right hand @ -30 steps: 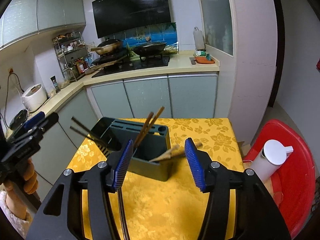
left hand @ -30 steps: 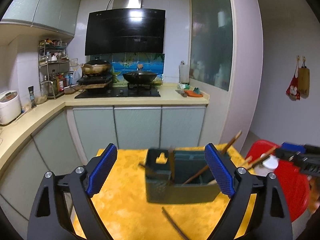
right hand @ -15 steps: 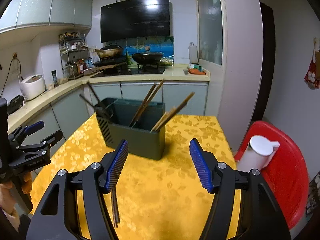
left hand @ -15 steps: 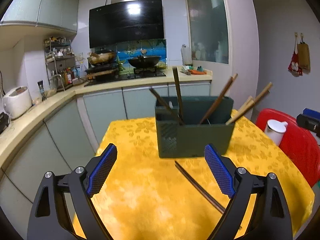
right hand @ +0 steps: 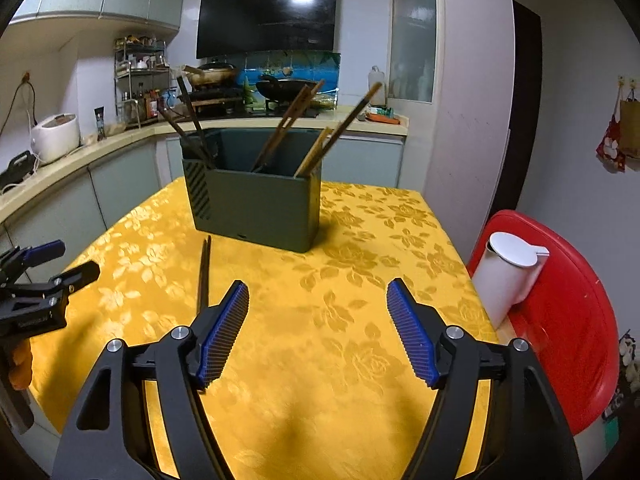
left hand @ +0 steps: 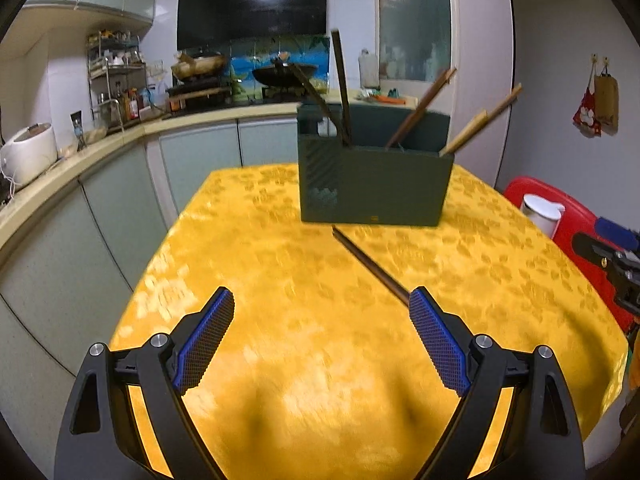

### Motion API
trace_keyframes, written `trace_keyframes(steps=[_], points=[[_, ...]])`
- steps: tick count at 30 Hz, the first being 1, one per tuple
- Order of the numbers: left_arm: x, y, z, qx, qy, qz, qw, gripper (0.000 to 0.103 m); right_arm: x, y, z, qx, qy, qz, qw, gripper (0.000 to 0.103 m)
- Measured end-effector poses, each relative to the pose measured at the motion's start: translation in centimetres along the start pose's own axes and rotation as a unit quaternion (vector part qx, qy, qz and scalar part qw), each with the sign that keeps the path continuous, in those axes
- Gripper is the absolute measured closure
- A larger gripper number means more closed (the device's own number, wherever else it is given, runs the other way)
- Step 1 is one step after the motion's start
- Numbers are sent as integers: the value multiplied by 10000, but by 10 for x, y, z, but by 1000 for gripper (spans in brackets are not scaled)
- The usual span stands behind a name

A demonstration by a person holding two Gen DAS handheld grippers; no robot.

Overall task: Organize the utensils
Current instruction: 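Move both open tools back over the remaining dark chopsticks, then grasp a dark chopstick with the left tool while the right tool grasps another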

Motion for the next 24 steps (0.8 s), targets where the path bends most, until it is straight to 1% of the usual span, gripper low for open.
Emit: trace_keyframes(steps=[4,8,10,12,14,18,20,22,24], points=[[15,-11,2,118,107,21,9999,17,12,-1,5,166,-4,-40,9999,34],[34,-30,6,418,339,-22,9986,17,21,-5,13,179,149,29,9997,34],[44,-42,10,531,478,74,9974,17,27,-7,18,169,254,88,9995,33],[52,-55,12,604,587,286,9960,17,30,-8,21,172,313,116,9993,34],[55,-65,11,649,604,417,9952,17,32,-10,23,190,339,130,9992,34],[56,-79,13,855,738,408,9928,17,32,-13,25,155,361,230,9990,34],[58,-89,17,1026,924,427,9895,17,32,-15,25,163,363,242,9989,33],[60,-97,21,1122,1067,491,9867,17,31,-17,24,180,354,265,9989,33],[61,-105,26,1064,1159,605,9857,17,31,-19,24,184,350,285,9988,33]])
Point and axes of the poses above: each gripper's, at about its wrist camera, not at the fingertips, and z roughly the way its jaws point, y to its left, x to its underside, the point moved 5 cm from there along z, roughly the way its jaws point, and after that the axes turned 6 degrees about -x, right-handed, at the moved point
